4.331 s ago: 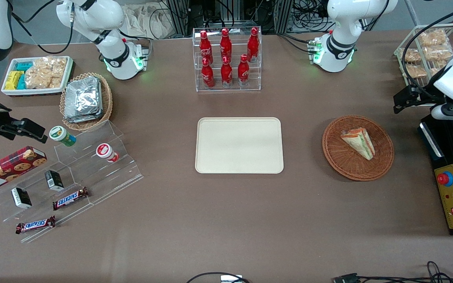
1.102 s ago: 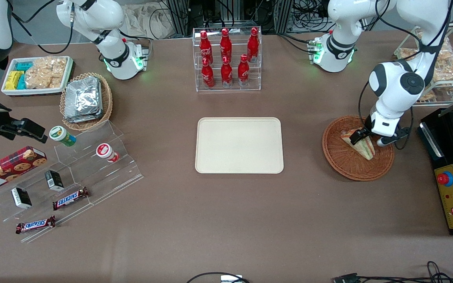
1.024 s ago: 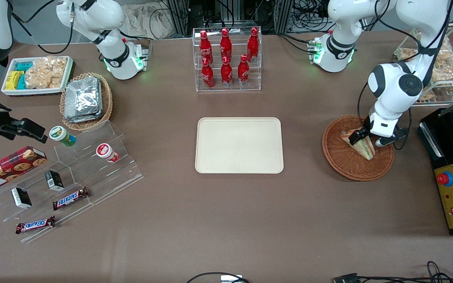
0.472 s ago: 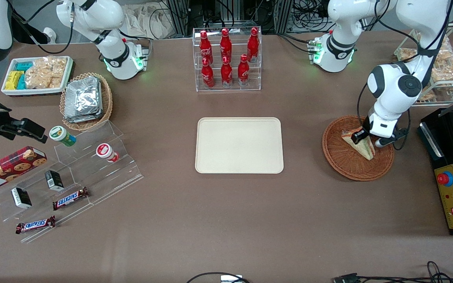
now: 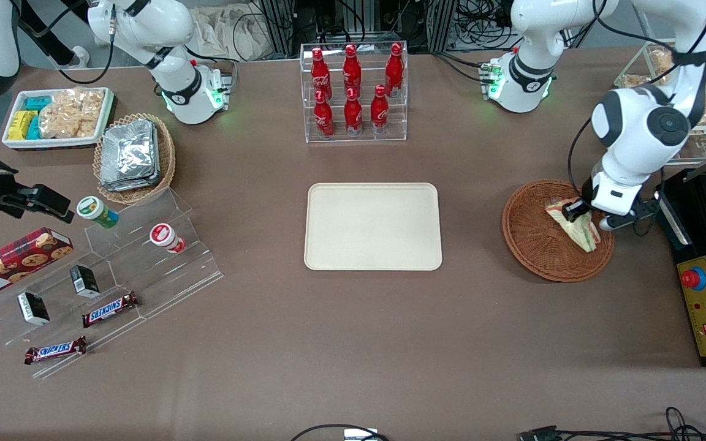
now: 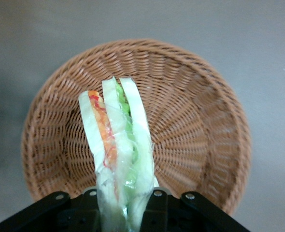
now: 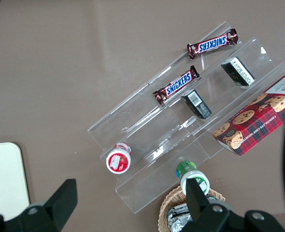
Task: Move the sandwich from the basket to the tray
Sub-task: 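Lift the sandwich and carry it with the left gripper toward the tray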
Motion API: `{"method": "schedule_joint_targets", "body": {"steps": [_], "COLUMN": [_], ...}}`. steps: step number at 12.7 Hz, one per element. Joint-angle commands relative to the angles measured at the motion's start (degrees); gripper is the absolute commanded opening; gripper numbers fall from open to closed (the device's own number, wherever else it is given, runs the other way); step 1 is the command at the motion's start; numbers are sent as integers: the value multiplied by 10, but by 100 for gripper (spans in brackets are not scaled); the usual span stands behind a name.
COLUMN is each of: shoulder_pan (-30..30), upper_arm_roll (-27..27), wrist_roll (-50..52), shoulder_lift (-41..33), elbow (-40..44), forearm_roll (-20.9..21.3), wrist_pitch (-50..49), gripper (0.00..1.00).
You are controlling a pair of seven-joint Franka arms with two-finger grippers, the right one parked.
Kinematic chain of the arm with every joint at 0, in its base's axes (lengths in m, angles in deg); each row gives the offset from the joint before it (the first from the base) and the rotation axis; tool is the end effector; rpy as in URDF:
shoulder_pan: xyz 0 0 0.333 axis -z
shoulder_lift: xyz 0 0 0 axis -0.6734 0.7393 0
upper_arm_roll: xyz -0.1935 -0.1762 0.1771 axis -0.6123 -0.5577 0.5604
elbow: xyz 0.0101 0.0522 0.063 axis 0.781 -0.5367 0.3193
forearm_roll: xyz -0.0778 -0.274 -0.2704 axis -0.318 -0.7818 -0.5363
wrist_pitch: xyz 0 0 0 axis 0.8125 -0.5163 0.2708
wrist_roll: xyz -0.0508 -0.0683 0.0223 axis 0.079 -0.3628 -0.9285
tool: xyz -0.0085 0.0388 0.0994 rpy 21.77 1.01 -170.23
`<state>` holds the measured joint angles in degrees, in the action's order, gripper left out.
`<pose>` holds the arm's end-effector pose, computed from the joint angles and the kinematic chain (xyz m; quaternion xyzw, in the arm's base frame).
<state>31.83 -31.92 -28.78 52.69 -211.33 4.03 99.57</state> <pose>0.4787 0.0107 0.3239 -0.9874 -0.1560 -0.0269 0.0038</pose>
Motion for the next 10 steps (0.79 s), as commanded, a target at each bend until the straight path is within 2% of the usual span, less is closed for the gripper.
{"method": "schedule_joint_targets", "body": {"steps": [1,4,10], "shoulder_pan": [3,4,7], "upper_arm_roll": [-30,-82,-212], "wrist_roll": [-28,-30,-29], "shoulder_lift": [-6,6,18], "elbow": [84,149,162], "forearm_roll": [4,4,9], "wrist_pitch": [-112,-170,-143], "gripper": [2,6,6]}}
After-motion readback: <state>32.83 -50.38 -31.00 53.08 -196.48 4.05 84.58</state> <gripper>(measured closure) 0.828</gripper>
